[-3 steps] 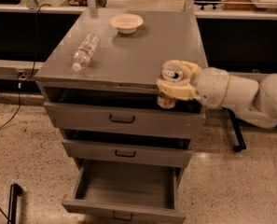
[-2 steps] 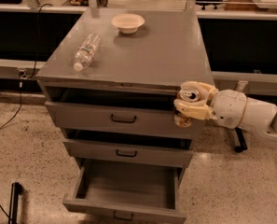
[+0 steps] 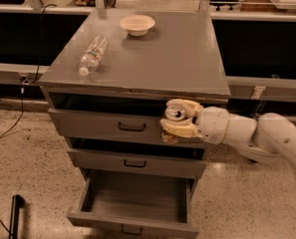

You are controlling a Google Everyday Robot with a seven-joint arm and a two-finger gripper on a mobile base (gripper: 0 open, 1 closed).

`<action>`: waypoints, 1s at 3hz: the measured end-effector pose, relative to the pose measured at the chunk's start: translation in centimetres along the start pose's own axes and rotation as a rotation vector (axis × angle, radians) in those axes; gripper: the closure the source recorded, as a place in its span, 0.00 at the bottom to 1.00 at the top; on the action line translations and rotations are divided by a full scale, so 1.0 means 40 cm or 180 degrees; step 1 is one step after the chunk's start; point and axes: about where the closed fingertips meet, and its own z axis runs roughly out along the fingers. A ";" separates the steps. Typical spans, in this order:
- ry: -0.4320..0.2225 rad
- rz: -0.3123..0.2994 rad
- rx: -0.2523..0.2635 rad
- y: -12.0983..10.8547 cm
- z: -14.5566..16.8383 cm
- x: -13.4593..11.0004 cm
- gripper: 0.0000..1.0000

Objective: Place orange can into bottom drawer

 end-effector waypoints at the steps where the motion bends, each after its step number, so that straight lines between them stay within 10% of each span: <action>1: -0.0003 -0.0066 -0.0306 0.064 0.066 0.161 1.00; 3: 0.0301 -0.0107 -0.0424 0.110 0.002 0.362 1.00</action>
Offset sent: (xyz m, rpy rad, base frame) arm -0.0192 0.0173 -0.1732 -0.1148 -0.0028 0.1728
